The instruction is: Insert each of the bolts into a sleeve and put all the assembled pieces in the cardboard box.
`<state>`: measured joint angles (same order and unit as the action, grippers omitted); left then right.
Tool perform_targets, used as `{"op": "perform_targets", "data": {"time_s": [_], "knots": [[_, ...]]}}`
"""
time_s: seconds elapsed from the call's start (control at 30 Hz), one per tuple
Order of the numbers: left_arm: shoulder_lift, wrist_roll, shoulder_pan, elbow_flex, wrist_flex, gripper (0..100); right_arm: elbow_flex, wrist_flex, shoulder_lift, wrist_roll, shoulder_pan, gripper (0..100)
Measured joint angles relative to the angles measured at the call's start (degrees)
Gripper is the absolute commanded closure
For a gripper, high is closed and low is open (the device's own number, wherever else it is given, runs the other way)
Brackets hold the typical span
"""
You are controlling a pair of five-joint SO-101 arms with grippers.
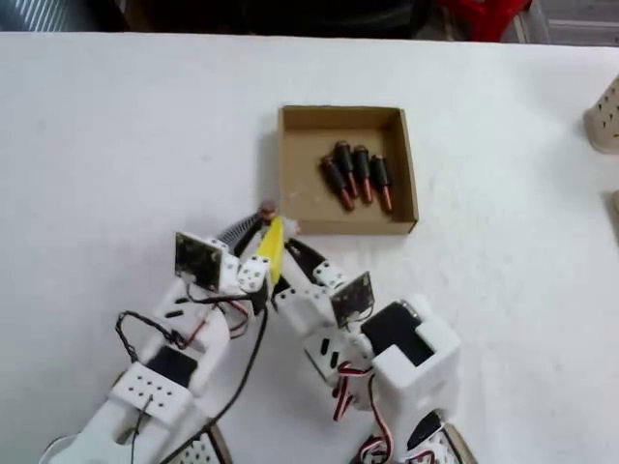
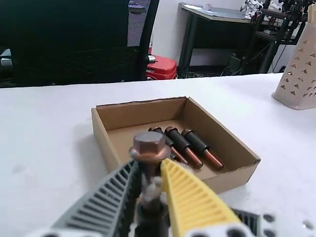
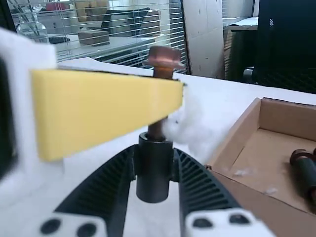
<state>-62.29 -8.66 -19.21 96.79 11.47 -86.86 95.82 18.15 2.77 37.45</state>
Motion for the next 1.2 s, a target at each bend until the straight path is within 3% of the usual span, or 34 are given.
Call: {"op": "perform_targets", "data": {"time_s": [0.3, 0.53, 0.6, 0.83, 1.0, 1.2], "knots": [[-0.8, 5.1, -2.1, 0.0, -6.6, 96, -0.1, 0.0, -0.3, 0.0, -0.2, 98.3], [-1.1, 5.3, -1.2, 0.0, -11.2, 62, -0.3, -0.2, -0.2, -0.1, -0.3, 98.3], [-1.2, 5.4, -1.1, -0.1, -12.5, 57, -0.4, -0.2, -0.1, -0.1, -0.5, 98.3], [-1.2, 5.4, -0.1, 0.0, -12.0, 70, -0.5, -0.2, -0.1, 0.1, -1.1, 98.3], [-0.2, 5.4, -0.3, 0.1, -5.9, 81, -0.3, -0.1, -0.2, 0.2, -1.1, 98.3], [-0.1, 5.5, -0.6, 0.0, 1.3, 87, 0.2, -1.0, -0.3, 0.2, -1.1, 98.3]]}}
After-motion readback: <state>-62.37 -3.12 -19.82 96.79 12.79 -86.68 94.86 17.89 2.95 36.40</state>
